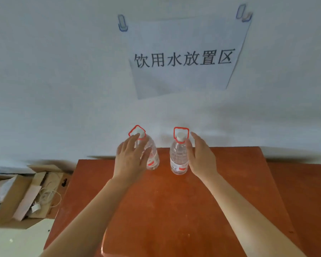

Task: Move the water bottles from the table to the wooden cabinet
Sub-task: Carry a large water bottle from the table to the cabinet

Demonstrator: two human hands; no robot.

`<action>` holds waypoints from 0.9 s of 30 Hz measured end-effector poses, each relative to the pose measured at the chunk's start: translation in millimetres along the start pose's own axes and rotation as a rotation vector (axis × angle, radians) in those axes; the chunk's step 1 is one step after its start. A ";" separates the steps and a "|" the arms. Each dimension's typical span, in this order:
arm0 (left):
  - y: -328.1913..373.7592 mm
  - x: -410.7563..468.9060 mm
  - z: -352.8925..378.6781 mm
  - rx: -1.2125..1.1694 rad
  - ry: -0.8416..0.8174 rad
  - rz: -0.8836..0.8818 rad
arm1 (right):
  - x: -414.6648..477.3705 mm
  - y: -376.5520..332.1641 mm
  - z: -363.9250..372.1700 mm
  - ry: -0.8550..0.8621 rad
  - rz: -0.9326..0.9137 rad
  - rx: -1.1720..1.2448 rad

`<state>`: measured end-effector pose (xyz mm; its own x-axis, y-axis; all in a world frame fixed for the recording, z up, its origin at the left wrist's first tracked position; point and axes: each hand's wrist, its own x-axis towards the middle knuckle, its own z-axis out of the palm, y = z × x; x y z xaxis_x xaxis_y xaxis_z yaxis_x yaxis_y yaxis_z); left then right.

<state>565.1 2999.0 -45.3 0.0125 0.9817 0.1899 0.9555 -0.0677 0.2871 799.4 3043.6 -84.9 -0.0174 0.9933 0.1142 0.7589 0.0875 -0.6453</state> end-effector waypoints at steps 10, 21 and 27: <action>-119.0 -157.4 -275.5 0.437 0.715 -0.474 | -9.4 -316.6 -8.8 0.155 -0.865 0.057; -198.1 -456.3 -381.8 0.769 0.842 -0.902 | -252.2 -543.0 112.8 -0.128 -1.344 0.364; -237.6 -631.5 -455.2 0.968 0.874 -1.078 | -433.4 -677.5 158.7 -0.238 -1.508 0.538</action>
<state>196.1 2314.2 193.9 -0.5565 0.0977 0.8251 0.2408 0.9694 0.0476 189.4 2565.8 182.9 -0.6310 -0.0315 0.7751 -0.3438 0.9071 -0.2430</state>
